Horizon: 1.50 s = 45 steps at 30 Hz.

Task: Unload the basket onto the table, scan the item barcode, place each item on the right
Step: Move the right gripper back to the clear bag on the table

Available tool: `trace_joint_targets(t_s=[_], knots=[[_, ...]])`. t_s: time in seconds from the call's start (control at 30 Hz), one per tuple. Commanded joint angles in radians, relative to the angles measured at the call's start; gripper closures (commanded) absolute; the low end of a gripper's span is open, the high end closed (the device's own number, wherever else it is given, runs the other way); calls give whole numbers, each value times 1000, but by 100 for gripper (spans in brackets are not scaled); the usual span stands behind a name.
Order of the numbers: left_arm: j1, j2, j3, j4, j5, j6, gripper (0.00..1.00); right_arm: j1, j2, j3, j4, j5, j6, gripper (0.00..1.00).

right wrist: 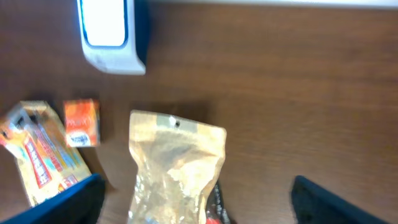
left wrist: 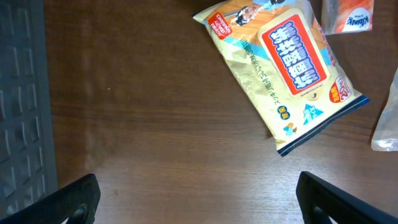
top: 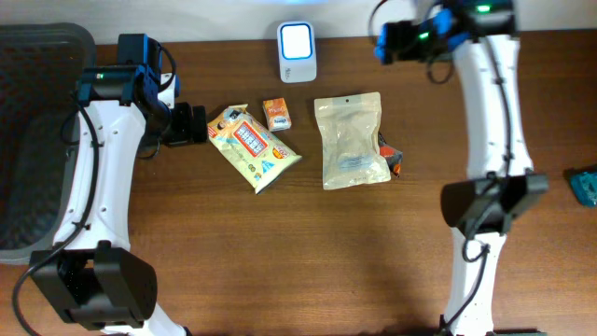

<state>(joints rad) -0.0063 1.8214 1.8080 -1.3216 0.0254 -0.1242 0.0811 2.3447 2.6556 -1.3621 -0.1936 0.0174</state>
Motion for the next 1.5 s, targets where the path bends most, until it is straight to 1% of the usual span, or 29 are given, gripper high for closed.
trace_joint_targets(t_s=[0.0, 0.07, 0.13, 0.17, 0.33, 0.53, 0.57, 0.6, 0.67, 0.7, 0.73, 0.77, 0.8, 0.83, 0.93, 1.2, 1.3, 1.37, 1.4, 1.43, 1.47], knots=[[1, -17, -3, 1, -4, 2, 1, 21, 74, -28, -4, -10, -72, 0], [1, -17, -3, 1, -4, 2, 1, 38, 115, -57, -2, -16, -92, 0], [1, -17, -3, 1, -4, 2, 1, 43, 143, -73, 1, -17, -87, 10], [1, -17, -3, 1, -4, 2, 1, 43, 160, -76, 1, -17, -84, 11], [1, -17, -3, 1, -4, 2, 1, 43, 251, -82, 5, -17, -85, 12], [1, -17, -3, 1, -4, 2, 1, 43, 312, -108, 35, -17, -85, 12], [1, -17, -3, 1, -4, 2, 1, 43, 314, -118, 43, -17, -85, 13], [1, -17, -3, 1, -4, 2, 1, 43, 315, -138, 63, -18, -84, 16], [1, -17, -3, 1, -4, 2, 1, 43, 315, -141, 69, -24, -84, 35], [1, -17, -3, 1, -4, 2, 1, 43, 315, -142, 72, -24, -84, 46], [1, -17, -3, 1, -4, 2, 1, 43, 315, -142, 76, -24, -84, 59], [1, -17, -3, 1, -4, 2, 1, 43, 315, -142, 79, -24, -84, 78], [1, -17, -3, 1, -4, 2, 1, 43, 315, -141, 80, -24, -84, 91], [1, -17, -3, 1, -4, 2, 1, 42, 315, -141, 79, -24, -80, 96], [1, -17, -3, 1, -4, 2, 1, 35, 300, -125, 56, -24, -13, 96], [1, -17, -3, 1, -4, 2, 1, 37, 185, -48, -88, -44, -13, 96], [1, -17, -3, 1, -4, 2, 1, 43, 163, -48, -135, -135, -14, 96], [1, -17, -3, 1, -4, 2, 1, 62, 164, -60, -195, -196, -44, 70], [1, -17, -3, 1, -4, 2, 1, 76, 164, -69, -218, -195, -44, 64], [1, -17, -3, 1, -4, 2, 1, 91, 164, -74, -236, -194, -44, 55], [1, -17, -3, 1, -4, 2, 1, 107, 164, -79, -249, -187, -46, 44]])
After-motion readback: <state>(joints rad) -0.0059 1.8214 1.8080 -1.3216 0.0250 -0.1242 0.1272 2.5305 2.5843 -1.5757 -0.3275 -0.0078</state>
